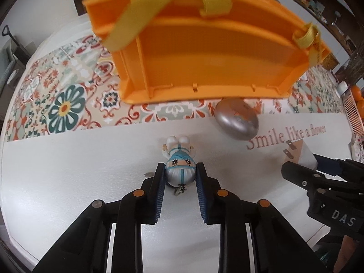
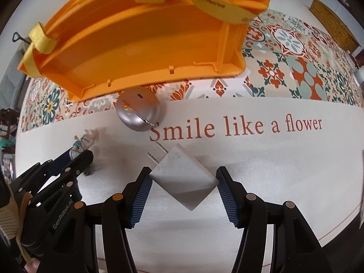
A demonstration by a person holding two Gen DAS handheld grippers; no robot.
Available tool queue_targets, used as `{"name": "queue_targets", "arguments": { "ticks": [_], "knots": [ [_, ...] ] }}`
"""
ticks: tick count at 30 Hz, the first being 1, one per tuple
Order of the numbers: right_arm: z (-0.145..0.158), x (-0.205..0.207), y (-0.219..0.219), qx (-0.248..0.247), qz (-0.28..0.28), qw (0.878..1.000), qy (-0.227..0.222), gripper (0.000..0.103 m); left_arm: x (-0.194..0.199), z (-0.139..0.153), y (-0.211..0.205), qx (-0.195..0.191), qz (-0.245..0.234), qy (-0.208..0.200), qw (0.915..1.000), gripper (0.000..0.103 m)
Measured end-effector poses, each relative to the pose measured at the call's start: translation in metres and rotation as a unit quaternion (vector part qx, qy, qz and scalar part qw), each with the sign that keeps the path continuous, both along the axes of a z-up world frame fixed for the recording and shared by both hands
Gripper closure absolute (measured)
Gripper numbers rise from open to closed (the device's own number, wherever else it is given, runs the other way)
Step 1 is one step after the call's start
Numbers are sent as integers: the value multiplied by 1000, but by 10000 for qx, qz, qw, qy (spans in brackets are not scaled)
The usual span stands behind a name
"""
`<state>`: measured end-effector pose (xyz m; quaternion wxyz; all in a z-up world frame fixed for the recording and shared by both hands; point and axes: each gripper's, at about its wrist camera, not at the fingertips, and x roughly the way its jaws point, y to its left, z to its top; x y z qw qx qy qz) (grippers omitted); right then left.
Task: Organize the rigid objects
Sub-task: 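Carry the adapter and figurine keychain with both tools over the crate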
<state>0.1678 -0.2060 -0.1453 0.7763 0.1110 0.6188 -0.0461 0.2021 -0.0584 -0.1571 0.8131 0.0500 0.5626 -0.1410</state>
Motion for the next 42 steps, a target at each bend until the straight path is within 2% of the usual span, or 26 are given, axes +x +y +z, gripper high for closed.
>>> {"name": "queue_targets", "arguments": {
  "ticks": [19,42],
  "knots": [
    [65,-2,-2,24,167,9965,-814,44,-6,80,-1,-435,60,-737,9963,76],
    [134,5,-12,144,246,9851,-1697,44,4,155,-17,-574,17,-1550,9862,76]
  ]
}}
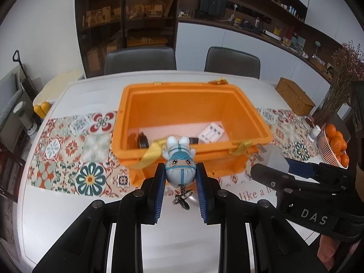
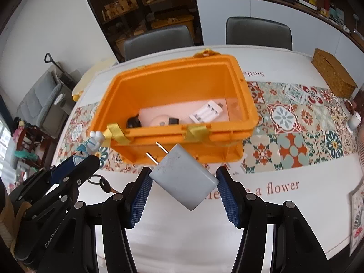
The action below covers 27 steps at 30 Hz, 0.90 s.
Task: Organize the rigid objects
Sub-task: 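Carry the adapter and figurine keychain with both tools over the crate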
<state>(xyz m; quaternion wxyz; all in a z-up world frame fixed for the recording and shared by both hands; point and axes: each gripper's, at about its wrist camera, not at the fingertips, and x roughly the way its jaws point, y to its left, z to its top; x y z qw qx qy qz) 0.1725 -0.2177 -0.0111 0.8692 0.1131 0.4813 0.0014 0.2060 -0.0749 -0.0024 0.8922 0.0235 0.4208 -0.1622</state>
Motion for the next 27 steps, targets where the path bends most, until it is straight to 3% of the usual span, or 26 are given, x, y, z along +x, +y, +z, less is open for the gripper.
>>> {"name": "queue_targets", "arguments": {
  "ticks": [12,27],
  "knots": [
    [27,20,-2,51,-3,9995,-323,44,23,29,-6,-58,-1,-284,9996,76],
    [46,59,-11,-27,-96,9983,-576,44,65,45,-16,-93,-65,-449,9989,76]
  ]
}}
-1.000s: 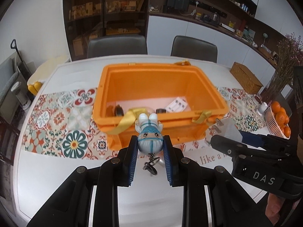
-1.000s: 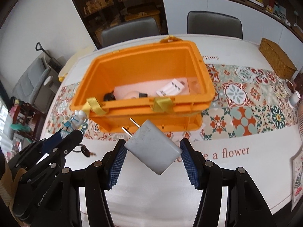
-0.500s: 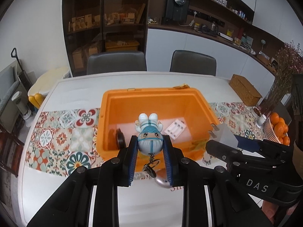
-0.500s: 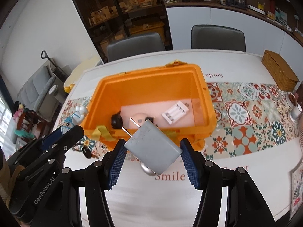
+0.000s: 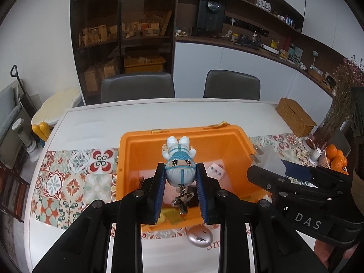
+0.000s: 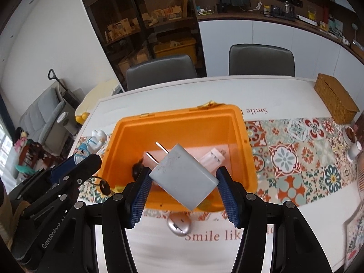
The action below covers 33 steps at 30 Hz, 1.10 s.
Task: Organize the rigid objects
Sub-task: 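Carry the adapter and figurine keychain with both tools over the crate, then open both tools to drop the adapter and keychain into the crate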
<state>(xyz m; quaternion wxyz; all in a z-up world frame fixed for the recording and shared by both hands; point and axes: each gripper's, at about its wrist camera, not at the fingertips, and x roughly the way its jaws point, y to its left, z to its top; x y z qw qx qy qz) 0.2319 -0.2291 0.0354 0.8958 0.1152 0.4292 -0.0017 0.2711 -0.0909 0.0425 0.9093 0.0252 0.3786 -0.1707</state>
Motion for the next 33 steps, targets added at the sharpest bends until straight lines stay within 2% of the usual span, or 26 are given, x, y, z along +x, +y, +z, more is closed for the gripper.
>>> {"name": "queue_targets", "arguments": {
  "ticks": [8,14,25,33],
  "knots": [
    [-7,29,-2,-30,15,9998,175,44,24,-7,-3,128,14,78,9999,76],
    [-19,51,-3,-152,-20,9993,342,44,48,-22,-4,215,51,317,9993,76],
    [-56,87,-11,-238,-74,9956,899,44,84,-63,-13,445,158,951,9943,76],
    [-83,103,-14,-298,-33,9913,1280,44,94,-90,-15,554,203,1352,9891,76]
  ]
}}
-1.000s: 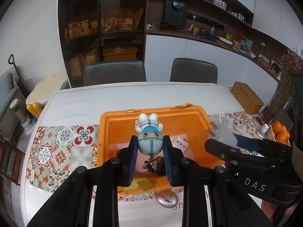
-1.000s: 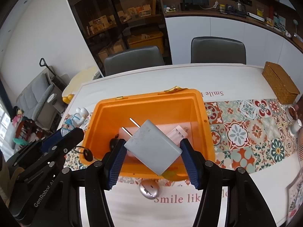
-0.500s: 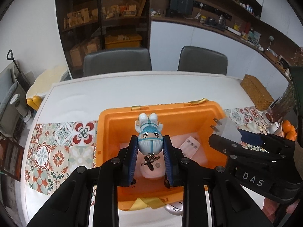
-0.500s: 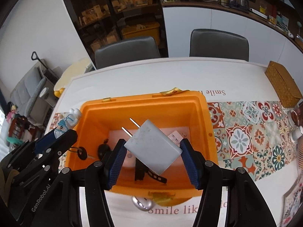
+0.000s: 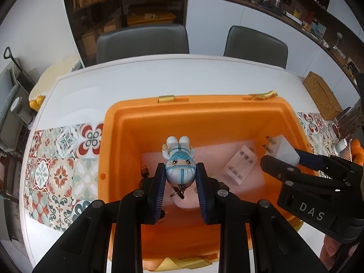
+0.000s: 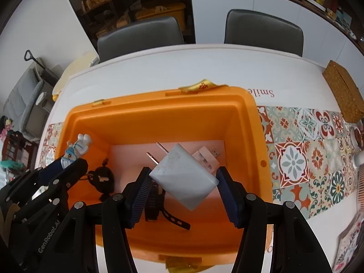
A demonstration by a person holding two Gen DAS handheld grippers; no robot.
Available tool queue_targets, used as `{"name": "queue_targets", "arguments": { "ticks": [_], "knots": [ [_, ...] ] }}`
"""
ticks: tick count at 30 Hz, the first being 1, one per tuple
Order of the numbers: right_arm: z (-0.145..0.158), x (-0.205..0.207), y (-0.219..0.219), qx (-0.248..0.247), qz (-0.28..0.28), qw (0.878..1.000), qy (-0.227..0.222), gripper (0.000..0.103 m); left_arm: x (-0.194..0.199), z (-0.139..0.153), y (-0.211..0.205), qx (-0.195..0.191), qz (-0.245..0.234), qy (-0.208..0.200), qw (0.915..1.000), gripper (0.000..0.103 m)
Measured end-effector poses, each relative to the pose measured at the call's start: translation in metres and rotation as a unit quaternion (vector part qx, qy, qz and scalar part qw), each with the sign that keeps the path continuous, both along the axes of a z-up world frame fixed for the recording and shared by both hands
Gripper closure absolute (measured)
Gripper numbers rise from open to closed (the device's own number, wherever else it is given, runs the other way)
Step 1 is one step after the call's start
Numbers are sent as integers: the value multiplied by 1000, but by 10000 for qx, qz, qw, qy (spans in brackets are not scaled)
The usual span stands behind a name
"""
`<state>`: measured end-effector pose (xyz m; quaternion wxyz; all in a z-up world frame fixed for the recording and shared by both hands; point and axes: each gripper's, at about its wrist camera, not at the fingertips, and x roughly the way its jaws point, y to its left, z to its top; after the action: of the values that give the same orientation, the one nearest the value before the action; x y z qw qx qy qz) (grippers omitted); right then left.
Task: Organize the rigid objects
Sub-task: 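Open both tools to drop the adapter and keychain into the crate, then move the open right tool toward the silver round speaker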
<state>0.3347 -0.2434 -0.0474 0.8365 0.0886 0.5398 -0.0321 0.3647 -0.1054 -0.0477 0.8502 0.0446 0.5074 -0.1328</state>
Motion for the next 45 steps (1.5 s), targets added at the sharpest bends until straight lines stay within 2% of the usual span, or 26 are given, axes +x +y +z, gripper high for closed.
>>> {"name": "queue_targets", "arguments": {
  "ticks": [8,10,12,16,21,30,36,45],
  "knots": [
    [-20,10,1,50,34,9996,286,44,8,-11,6,-29,111,168,9998,74],
    [-22,10,3,50,42,9995,320,44,8,-11,7,-13,148,184,9997,67],
    [-24,10,4,60,45,9993,369,44,8,-8,10,-33,195,154,9997,45],
    [-25,9,5,14,6,9990,439,44,4,-3,16,90,358,79,9993,34],
    [-17,6,4,-31,-44,9994,338,34,-5,8,27,-37,528,33,9986,23],
    [9,-16,5,-8,-116,9999,13,34,-32,30,48,-164,839,-289,9959,8],
    [25,-39,8,-67,-178,9996,-216,34,-52,34,59,-113,980,-391,9944,5],
    [37,-78,16,-119,-166,9984,-520,34,-85,33,66,34,980,-459,9941,5]
  ]
}}
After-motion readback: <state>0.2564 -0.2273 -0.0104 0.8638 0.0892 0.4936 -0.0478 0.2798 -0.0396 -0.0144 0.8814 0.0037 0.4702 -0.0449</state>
